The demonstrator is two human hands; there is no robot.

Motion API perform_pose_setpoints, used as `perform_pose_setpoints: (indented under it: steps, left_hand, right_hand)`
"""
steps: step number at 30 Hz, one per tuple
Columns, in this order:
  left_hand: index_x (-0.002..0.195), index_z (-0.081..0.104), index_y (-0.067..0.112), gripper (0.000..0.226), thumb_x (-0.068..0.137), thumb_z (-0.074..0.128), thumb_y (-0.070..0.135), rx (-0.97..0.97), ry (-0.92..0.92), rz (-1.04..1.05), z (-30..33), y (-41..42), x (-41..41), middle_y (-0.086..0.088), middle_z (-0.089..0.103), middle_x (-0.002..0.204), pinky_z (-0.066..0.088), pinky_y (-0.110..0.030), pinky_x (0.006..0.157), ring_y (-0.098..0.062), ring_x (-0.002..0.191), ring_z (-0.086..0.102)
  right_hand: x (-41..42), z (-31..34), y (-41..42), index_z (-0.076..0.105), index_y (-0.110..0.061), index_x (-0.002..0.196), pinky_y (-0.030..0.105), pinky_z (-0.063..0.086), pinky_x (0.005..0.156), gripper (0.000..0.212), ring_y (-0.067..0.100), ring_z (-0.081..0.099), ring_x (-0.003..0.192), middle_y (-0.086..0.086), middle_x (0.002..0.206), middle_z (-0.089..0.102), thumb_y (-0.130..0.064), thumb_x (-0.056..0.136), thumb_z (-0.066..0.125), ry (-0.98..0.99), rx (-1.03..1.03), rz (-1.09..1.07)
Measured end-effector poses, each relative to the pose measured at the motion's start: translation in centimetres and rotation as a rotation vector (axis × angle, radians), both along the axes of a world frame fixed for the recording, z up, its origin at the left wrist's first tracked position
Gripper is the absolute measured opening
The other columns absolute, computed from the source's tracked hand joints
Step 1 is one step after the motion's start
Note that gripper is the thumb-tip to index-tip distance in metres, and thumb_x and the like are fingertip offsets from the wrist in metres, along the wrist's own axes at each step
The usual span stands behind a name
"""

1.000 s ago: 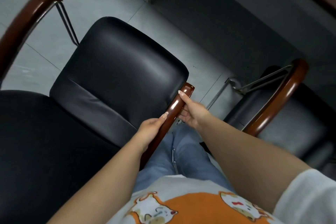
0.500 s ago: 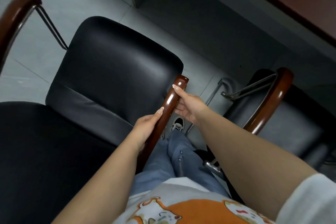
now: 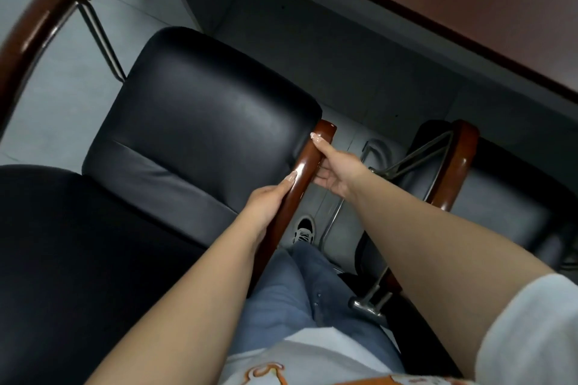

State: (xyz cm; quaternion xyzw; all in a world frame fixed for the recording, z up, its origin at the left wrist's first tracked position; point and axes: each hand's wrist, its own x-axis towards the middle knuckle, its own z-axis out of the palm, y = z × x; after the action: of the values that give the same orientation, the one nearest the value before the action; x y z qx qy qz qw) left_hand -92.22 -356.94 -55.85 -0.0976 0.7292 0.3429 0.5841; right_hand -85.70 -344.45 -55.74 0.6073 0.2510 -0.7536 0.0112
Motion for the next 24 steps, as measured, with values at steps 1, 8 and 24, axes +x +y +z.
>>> perform_pose_setpoints:
  steps: [1, 8, 24]
  left_hand:
    - [0.095, 0.069, 0.004, 0.053, 0.08, 0.061, 0.054, 0.005, -0.002, 0.0, 0.0, 0.1, 0.0, -0.015, 0.069, 0.086, 0.049, -0.027, 0.067, -0.022, 0.069, 0.061]
    - [0.092, 0.069, 0.001, 0.051, 0.081, 0.061, 0.051, 0.02, 0.011, 0.034, 0.4, 1.0, -0.8, -0.017, 0.068, 0.087, 0.05, -0.032, 0.075, -0.024, 0.076, 0.061]
    - [0.079, 0.07, 0.009, 0.043, 0.081, 0.062, 0.051, 0.063, 0.02, 0.053, -0.1, 3.7, -4.7, -0.004, 0.07, 0.066, 0.054, -0.03, 0.075, -0.018, 0.066, 0.065]
  right_hand:
    - [-0.1, -0.1, 0.1, 0.057, -0.007, 0.091, 0.023, 0.056, 0.05, 0.025, 0.018, 0.064, 0.071, 0.009, 0.082, 0.066, -0.031, 0.086, 0.065, -0.004, 0.003, 0.004]
    - [-1.0, -0.7, 1.1, 0.055, -0.004, 0.115, 0.035, 0.054, 0.069, 0.044, 0.022, 0.066, 0.077, 0.012, 0.09, 0.068, -0.031, 0.083, 0.068, 0.021, -0.015, 0.005]
    - [-5.9, -1.5, 4.1, 0.053, -0.008, 0.1, 0.048, 0.051, 0.091, 0.033, 0.027, 0.064, 0.085, 0.007, 0.083, 0.063, -0.029, 0.081, 0.071, -0.012, 0.078, -0.036]
